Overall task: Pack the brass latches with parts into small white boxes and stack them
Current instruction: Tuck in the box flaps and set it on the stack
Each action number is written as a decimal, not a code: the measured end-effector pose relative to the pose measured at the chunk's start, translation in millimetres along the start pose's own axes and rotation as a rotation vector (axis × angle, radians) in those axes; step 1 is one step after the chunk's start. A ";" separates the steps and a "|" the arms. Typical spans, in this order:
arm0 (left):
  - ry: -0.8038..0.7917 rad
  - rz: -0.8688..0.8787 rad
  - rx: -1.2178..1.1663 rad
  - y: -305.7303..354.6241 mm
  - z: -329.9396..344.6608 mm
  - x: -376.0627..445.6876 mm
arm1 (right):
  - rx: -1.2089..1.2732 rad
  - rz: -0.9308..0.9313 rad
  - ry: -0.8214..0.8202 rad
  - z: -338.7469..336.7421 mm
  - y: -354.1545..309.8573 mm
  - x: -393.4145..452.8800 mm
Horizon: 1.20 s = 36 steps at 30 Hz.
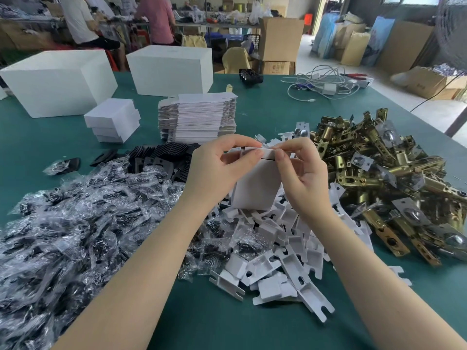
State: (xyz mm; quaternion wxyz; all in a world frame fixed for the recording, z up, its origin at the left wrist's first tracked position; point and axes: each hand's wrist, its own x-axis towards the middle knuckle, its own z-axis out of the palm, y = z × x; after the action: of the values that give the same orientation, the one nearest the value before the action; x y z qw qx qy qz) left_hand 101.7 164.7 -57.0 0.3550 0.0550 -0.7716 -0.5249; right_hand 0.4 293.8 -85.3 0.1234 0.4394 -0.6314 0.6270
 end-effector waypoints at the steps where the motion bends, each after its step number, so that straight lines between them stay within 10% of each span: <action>1: -0.002 -0.003 -0.003 0.1 0.1 0.1 | -0.008 -0.007 0.000 -0.6 -0.2 0.2; 11: -0.015 0.026 0.006 -1.7 0.5 -0.1 | -0.003 -0.037 -0.037 -5.6 2.4 -0.5; 30: -0.082 -0.035 -0.100 -9.4 -7.5 4.9 | 0.549 0.492 -0.122 -15.7 4.5 8.9; 36: -0.075 0.001 -0.065 -10.2 -6.8 5.0 | 0.449 0.371 -0.131 -20.5 4.3 12.2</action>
State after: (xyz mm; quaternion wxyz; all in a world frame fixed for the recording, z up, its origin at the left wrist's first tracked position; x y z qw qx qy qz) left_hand 99.1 152.6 -61.8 0.3277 0.0236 -0.7669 -0.5512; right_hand -17.9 306.6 -75.8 -0.1346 0.3725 -0.5529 0.7331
